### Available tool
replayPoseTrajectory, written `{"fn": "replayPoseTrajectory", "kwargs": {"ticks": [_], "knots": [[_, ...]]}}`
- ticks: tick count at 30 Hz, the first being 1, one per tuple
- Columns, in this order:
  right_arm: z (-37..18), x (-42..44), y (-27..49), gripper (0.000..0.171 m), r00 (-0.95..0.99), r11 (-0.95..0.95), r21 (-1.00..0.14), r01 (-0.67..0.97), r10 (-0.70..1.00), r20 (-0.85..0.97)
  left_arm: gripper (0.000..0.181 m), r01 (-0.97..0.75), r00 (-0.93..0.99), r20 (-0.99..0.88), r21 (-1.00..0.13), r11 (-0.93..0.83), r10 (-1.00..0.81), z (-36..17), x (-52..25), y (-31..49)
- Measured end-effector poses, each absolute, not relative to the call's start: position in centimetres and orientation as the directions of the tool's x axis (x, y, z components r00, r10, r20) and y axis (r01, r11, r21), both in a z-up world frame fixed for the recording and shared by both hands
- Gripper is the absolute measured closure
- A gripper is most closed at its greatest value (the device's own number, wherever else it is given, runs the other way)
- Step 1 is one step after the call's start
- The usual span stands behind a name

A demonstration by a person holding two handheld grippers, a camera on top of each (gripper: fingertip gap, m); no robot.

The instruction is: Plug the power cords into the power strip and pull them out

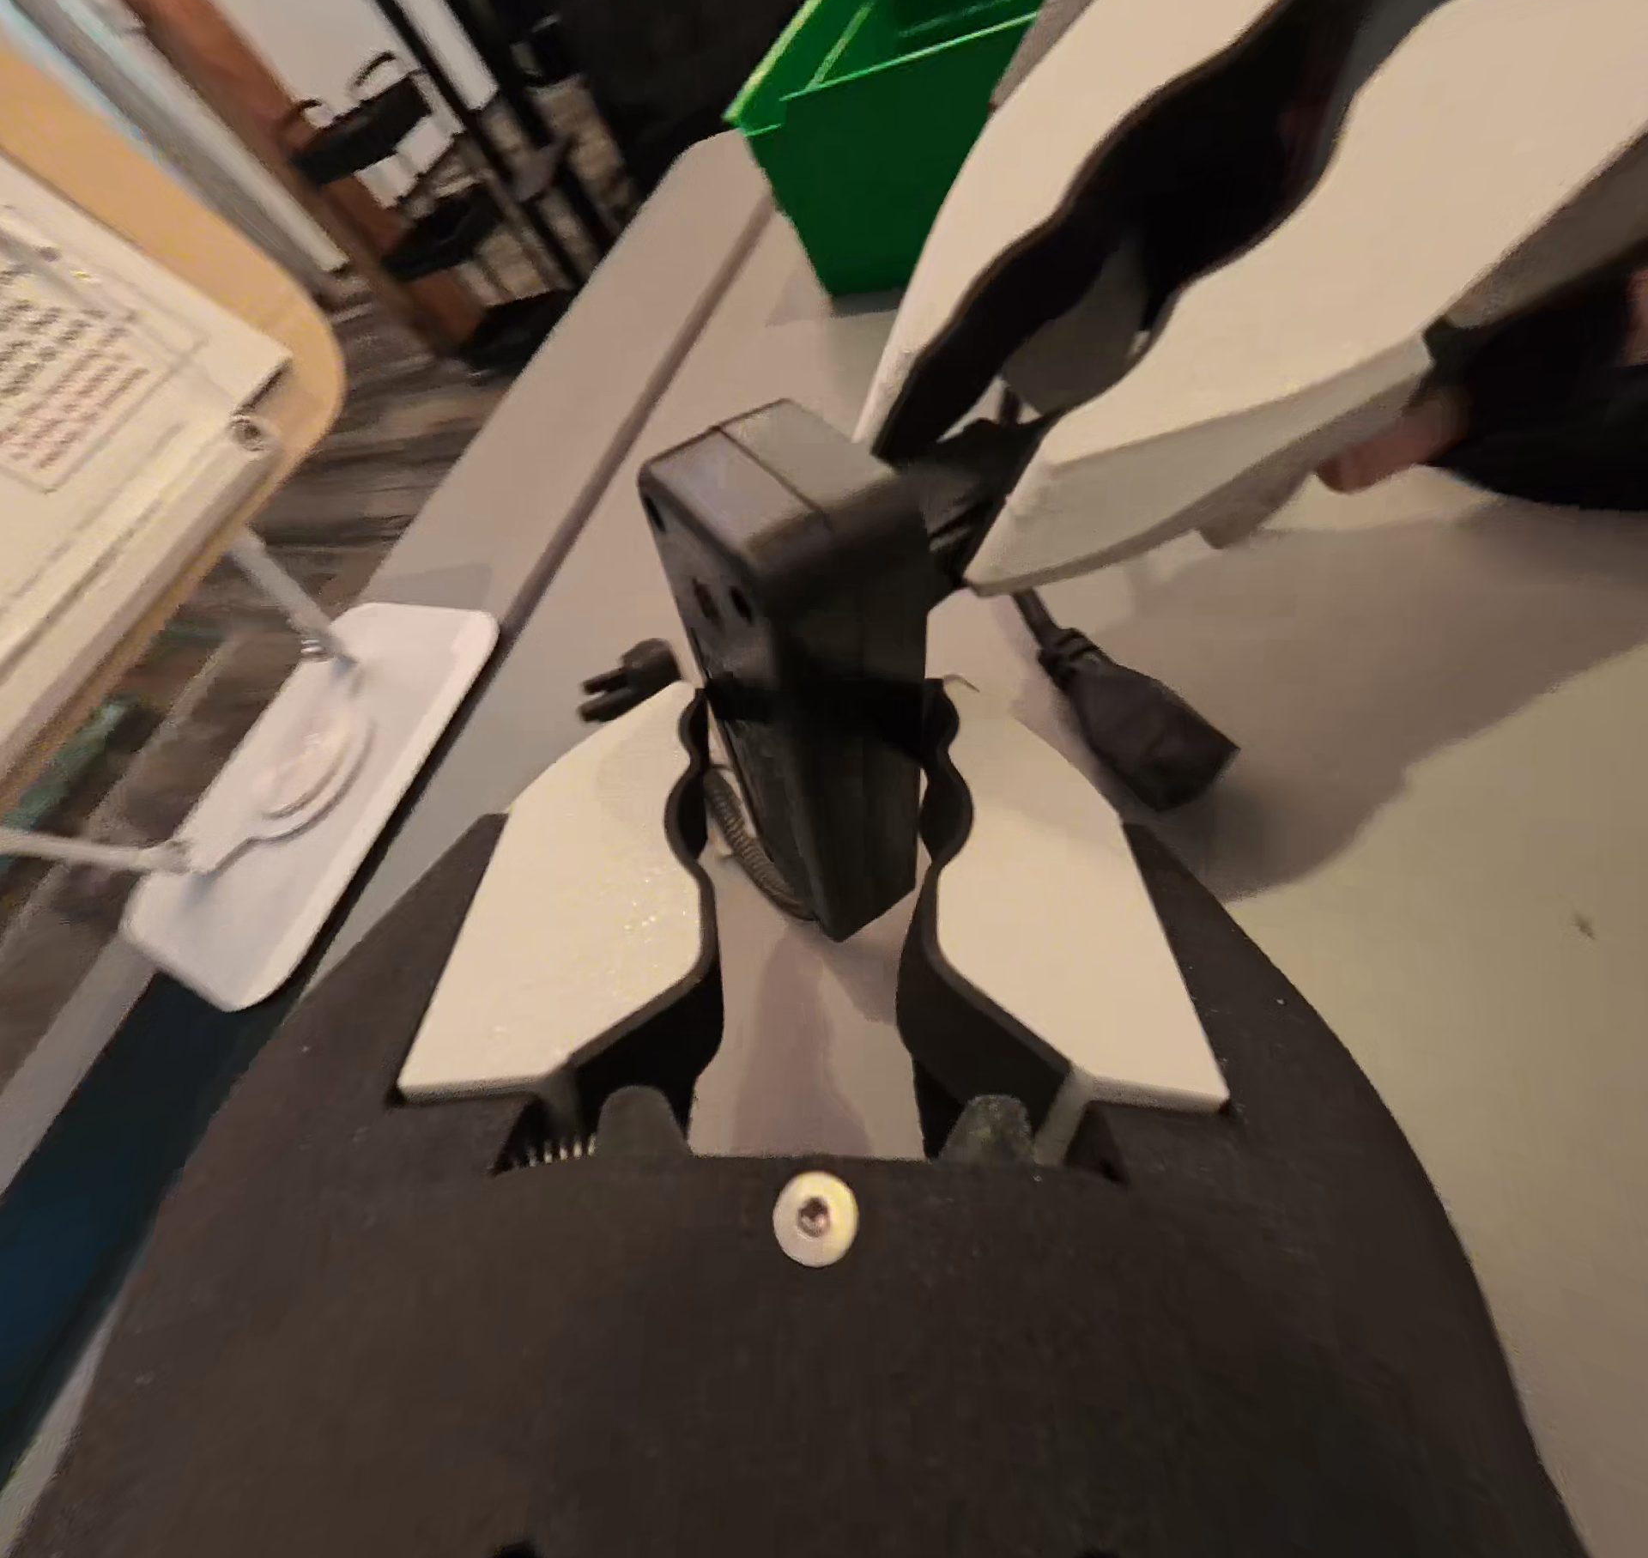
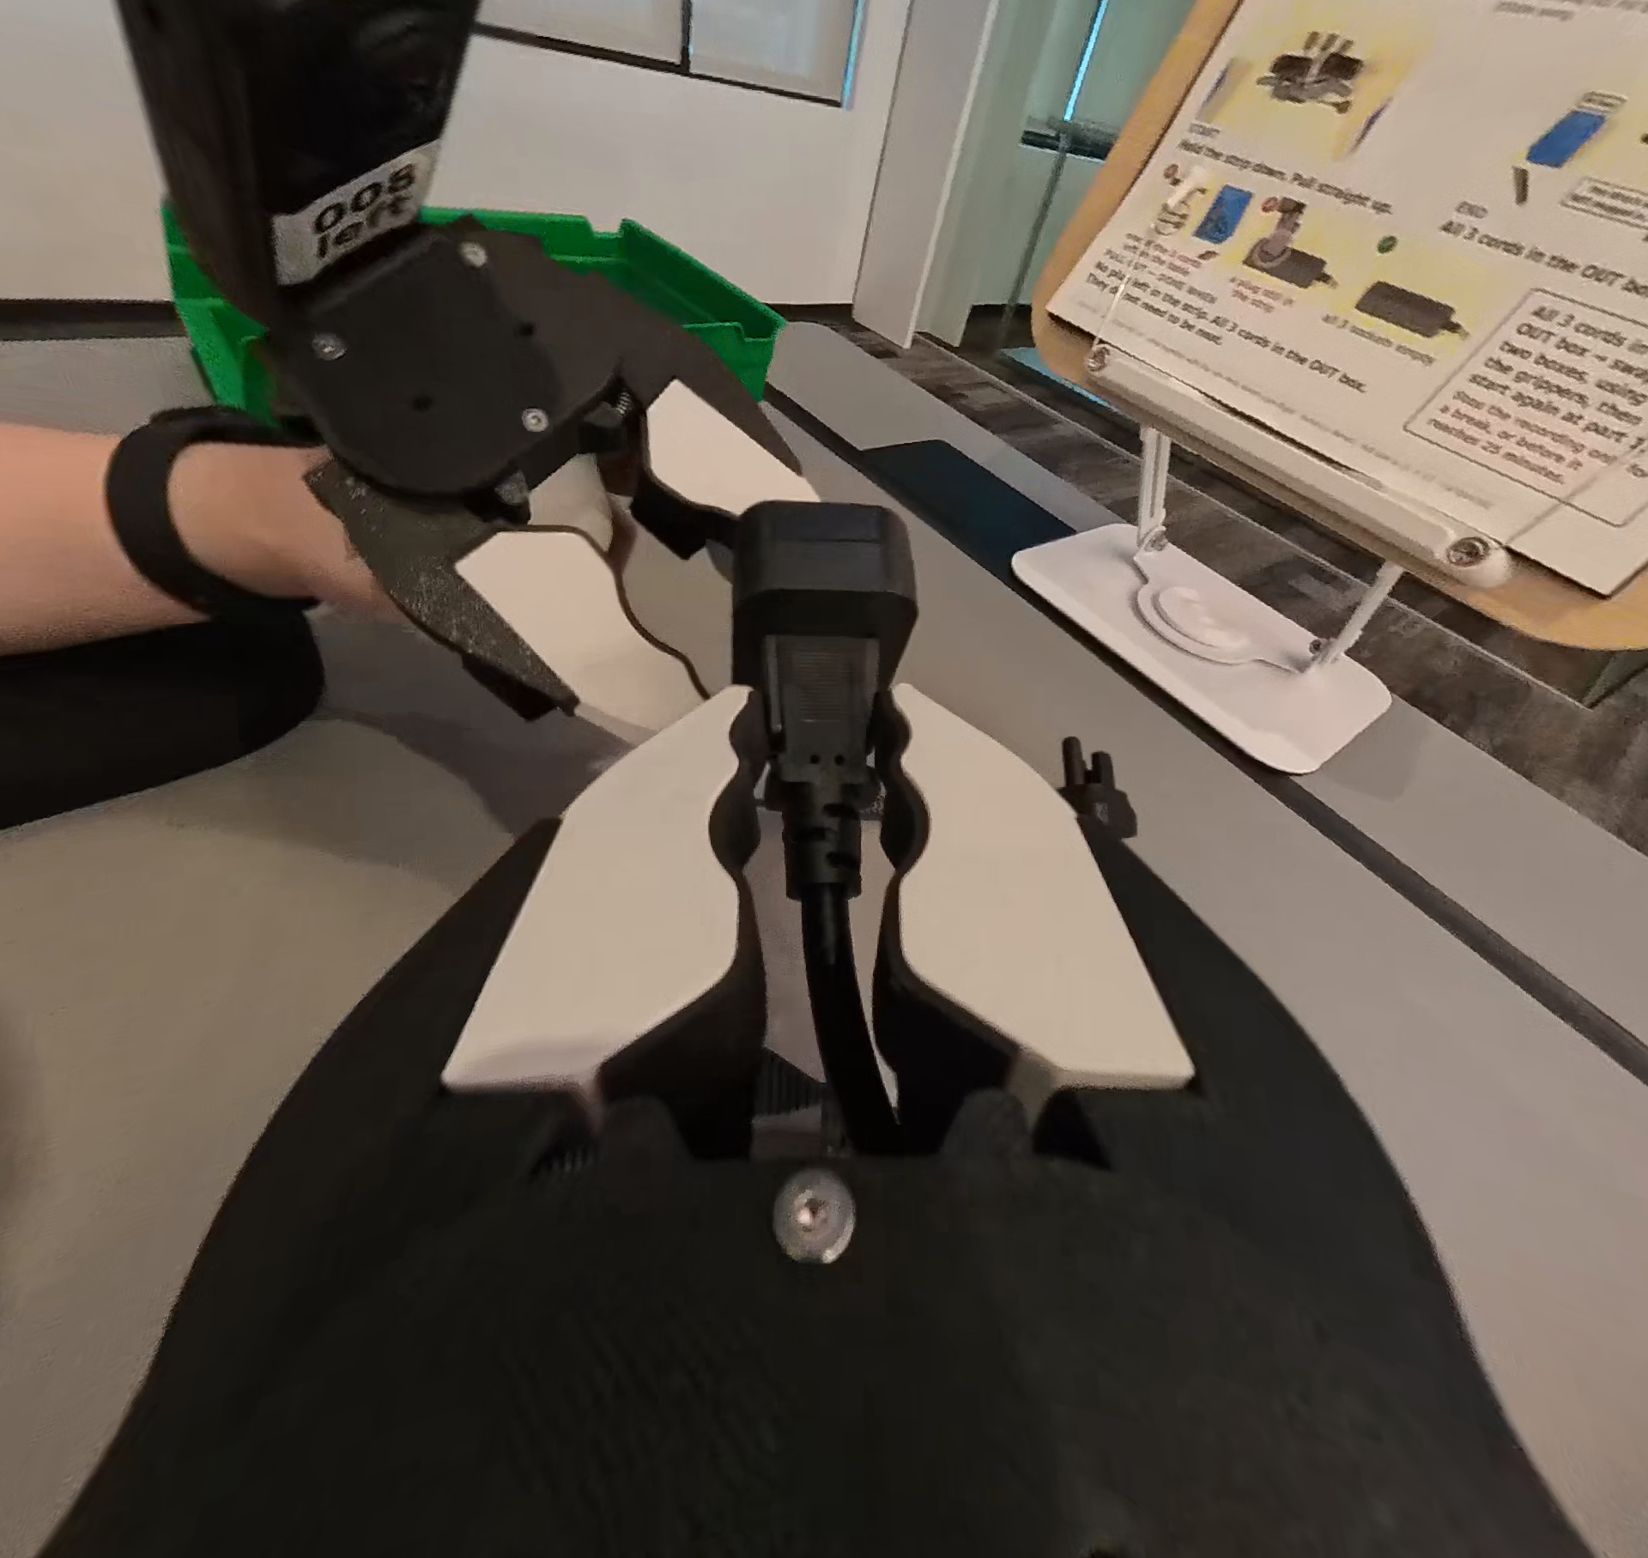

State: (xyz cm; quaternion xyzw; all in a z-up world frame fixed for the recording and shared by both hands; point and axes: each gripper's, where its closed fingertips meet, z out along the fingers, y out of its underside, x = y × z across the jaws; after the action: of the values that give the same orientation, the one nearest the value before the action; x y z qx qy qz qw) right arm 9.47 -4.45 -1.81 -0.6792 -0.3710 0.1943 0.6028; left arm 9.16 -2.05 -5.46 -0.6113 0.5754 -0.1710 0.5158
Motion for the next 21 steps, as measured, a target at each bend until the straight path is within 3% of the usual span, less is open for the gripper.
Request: {"fn": "replayPoseTrajectory", "kwargs": {"ticks": [5, 9, 11, 13, 21], "knots": [[-1.8, 9.1, -4.0, 0.147, 0.735, -0.058, -0.982, 0.179, 0.671, 0.094, 0.146, -0.525, 0.478, -0.454, -0.834, 0.170, -0.752, -4.7, 8.9, -0.7], [-2.4, 8.5, -3.2, 0.147, 0.754, -0.106, -0.988, 0.110, 0.657, 0.013, 0.134, -0.462, 0.552, -0.393, -0.878, 0.122, -0.735, -5.2, 8.6, 1.0], [-2.6, 7.6, -3.4, 0.147, 0.745, -0.108, -0.988, 0.113, 0.667, 0.012, 0.129, -0.465, 0.561, -0.386, -0.879, 0.107, -0.732, -6.0, 8.6, 1.9], [-2.8, 7.3, -3.3, 0.147, 0.749, -0.093, -0.986, 0.140, 0.661, 0.044, 0.144, -0.441, 0.535, -0.391, -0.885, 0.147, -0.749, -6.1, 9.0, 1.6], [-2.9, 7.5, -2.8, 0.147, 0.771, -0.115, -0.984, 0.135, 0.636, 0.031, 0.145, -0.491, 0.526, -0.453, -0.853, 0.179, -0.720, -6.2, 9.1, 2.5]]}}
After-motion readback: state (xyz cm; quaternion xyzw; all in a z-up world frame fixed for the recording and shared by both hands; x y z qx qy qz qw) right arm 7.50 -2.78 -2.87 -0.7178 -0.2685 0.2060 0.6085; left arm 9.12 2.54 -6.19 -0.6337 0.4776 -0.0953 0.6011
